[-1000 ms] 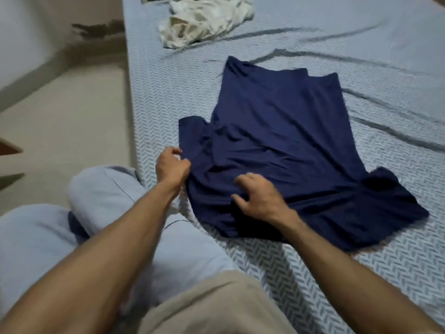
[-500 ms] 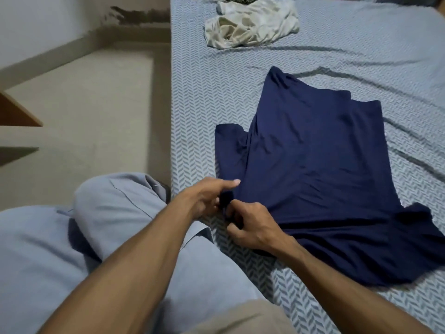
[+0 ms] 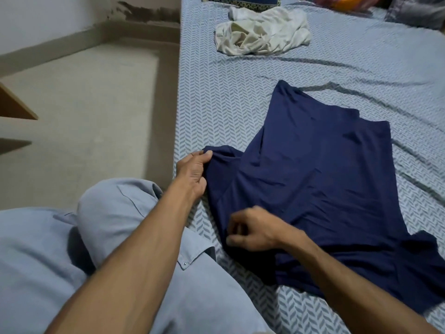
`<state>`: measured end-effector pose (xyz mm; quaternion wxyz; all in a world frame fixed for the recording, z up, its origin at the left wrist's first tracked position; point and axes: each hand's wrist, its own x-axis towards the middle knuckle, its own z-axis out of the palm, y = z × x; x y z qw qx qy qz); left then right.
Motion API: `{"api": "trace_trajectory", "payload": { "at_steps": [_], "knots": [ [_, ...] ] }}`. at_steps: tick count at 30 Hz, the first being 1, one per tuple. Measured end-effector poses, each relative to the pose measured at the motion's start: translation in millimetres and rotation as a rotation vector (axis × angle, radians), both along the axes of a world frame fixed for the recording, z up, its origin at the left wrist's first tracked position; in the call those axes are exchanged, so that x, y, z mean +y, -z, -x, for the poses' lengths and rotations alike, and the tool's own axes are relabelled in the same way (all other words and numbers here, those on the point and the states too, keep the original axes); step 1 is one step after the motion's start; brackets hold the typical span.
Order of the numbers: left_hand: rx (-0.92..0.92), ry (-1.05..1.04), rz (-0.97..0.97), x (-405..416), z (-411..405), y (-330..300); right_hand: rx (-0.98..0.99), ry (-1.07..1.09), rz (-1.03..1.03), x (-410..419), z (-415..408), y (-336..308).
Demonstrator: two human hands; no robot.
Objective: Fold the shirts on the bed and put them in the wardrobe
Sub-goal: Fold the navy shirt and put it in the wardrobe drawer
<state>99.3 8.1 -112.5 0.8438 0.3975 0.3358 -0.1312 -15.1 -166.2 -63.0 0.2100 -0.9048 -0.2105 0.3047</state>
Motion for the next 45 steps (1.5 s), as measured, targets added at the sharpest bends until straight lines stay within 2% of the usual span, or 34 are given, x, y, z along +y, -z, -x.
{"api": "trace_trajectory", "payload": {
  "at_steps": [3, 4, 7, 11, 13, 16, 18, 21, 30, 32, 35, 38, 42, 43, 45],
  "knots": [
    [0.005, -0.086, -0.089, -1, 0, 3, -0.316, 0.266, -0.158, 6, -65, -3],
    [0.005, -0.113, -0.118, 0, 0, 3, -0.350, 0.371, -0.183, 10, -89, -4],
    [-0.012, -0.116, -0.109, 1, -2, -2, -0.160, 0.512, -0.213, 22, -155, -11],
    [-0.081, -0.109, 0.009, 9, -4, -14, 0.158, 0.406, -0.060, 35, -199, -5],
    [-0.114, -0.110, 0.051, 13, -5, -22, 0.230, 0.354, -0.066, 38, -203, -6],
    [-0.144, 0.018, -0.143, 20, -11, -29, 0.257, 0.379, -0.281, 39, -204, -18],
    [-0.209, 0.128, -0.303, 24, -14, -30, 0.253, 0.364, -0.354, 36, -204, -27],
    [-0.338, 0.313, -0.348, 28, -20, -33, 0.242, 0.375, -0.376, 31, -208, -35],
    [-0.222, 0.506, -0.867, 50, -32, -29, 0.266, 0.463, -0.359, 41, -211, -28],
    [-0.204, 0.443, -0.820, 53, -31, -33, 0.305, 0.476, -0.365, 43, -210, -23],
    [-0.234, 0.331, -0.585, 55, -30, -38, 0.392, 0.488, -0.377, 38, -212, -12],
    [-0.237, 0.247, -0.484, 56, -31, -34, 0.317, 0.510, -0.367, 37, -214, -3],
    [-0.164, 0.194, -0.493, 56, -34, -33, 0.166, 0.557, -0.368, 36, -222, 9],
    [-0.162, 0.199, -0.543, 56, -34, -31, 0.139, 0.554, -0.335, 36, -223, 13],
    [-0.160, 0.294, -0.783, 55, -34, -23, 0.075, 0.508, -0.220, 36, -221, 19]
  ]
}}
